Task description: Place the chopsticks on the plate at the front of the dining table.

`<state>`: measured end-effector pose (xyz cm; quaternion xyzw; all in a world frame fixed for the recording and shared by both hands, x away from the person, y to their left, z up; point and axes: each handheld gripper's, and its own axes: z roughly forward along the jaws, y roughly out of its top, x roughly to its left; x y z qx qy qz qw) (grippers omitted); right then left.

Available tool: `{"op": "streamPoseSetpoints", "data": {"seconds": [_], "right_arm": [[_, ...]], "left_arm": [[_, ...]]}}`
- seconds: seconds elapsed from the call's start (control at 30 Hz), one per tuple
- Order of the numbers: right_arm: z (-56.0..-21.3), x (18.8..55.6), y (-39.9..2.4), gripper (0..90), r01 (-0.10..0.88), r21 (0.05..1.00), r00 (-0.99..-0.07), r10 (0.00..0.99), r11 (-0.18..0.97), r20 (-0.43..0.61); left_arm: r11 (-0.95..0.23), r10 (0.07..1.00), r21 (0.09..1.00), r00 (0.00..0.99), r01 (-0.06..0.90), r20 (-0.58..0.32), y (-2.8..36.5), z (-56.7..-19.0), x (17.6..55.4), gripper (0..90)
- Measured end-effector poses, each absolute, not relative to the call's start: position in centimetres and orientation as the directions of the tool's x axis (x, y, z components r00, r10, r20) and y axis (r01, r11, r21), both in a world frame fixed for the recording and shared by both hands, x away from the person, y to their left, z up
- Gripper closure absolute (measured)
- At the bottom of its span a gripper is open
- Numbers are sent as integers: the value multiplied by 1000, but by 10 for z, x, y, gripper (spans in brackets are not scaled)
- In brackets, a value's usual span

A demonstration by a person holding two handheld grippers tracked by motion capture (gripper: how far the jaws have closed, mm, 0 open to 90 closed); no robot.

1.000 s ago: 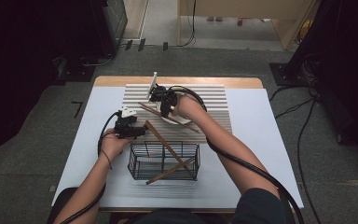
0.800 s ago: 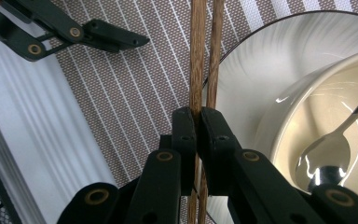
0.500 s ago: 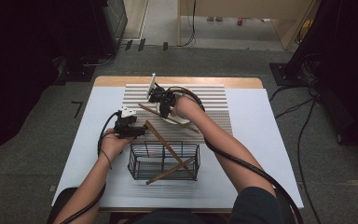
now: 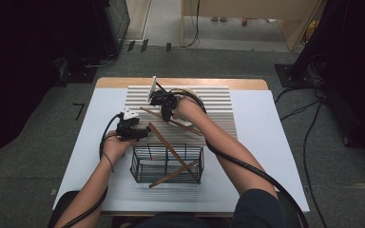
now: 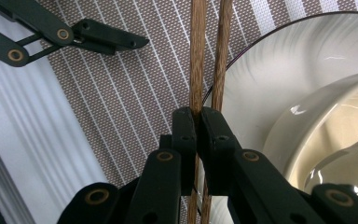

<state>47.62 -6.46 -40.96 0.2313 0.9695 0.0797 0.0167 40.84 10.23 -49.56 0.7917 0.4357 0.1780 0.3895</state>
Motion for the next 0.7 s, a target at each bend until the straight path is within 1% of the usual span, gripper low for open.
{"op": "streamPoseSetpoints", "data": {"seconds": [0.7], "right_arm": [[-418, 486, -60, 857, 465, 141, -883, 469, 874, 6]], "left_arm": [[-313, 830, 771, 555, 555, -63, 103, -496, 409, 319]]}}
